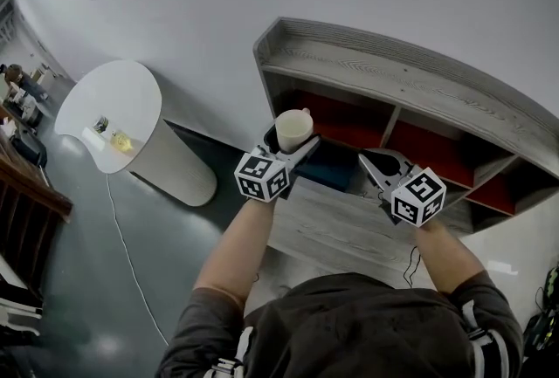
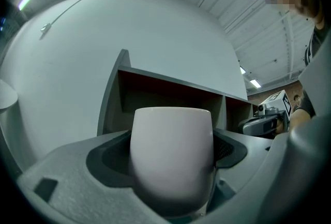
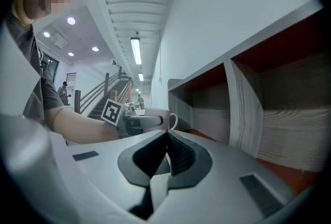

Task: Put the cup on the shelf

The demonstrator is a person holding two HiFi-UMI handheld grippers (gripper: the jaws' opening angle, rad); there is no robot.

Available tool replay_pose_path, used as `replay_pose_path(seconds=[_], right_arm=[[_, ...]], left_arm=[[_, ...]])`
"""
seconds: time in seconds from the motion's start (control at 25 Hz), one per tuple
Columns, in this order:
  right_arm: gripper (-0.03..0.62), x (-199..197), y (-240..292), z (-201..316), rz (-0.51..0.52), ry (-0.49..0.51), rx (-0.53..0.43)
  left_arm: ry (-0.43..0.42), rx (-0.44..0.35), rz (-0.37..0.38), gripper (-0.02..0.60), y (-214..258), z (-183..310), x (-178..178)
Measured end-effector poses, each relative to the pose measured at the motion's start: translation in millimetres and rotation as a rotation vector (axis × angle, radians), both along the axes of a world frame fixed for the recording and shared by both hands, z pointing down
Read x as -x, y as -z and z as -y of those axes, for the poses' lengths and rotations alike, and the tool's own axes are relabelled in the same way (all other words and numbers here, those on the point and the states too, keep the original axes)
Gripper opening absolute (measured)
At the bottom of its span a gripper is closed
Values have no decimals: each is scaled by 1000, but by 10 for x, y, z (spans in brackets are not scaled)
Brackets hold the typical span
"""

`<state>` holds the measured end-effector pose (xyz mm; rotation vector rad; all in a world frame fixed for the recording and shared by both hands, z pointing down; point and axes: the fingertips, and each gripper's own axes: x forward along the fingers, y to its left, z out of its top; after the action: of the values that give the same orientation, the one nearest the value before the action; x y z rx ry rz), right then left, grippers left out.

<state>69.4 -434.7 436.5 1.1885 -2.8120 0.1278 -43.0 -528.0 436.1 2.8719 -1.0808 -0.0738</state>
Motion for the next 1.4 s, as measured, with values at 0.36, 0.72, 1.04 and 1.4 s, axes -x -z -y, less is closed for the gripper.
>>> replay_pose_path(seconds=[0.36,0.72,1.04,1.4], right_arm=[[-8,6,-136,77,0,10,30],[-8,-194,-272,98,-3,-26,63],[-8,-249,-324,100,5,-31,81],[-8,-196,-360,16,8,-18,96]], left_arm=[[44,15,35,434,-198,568,-198],[66,4,87,434,-322,903,-430],[76,-17,133,434,-359,908,-466],[115,48,160,434,-426,935,-458]])
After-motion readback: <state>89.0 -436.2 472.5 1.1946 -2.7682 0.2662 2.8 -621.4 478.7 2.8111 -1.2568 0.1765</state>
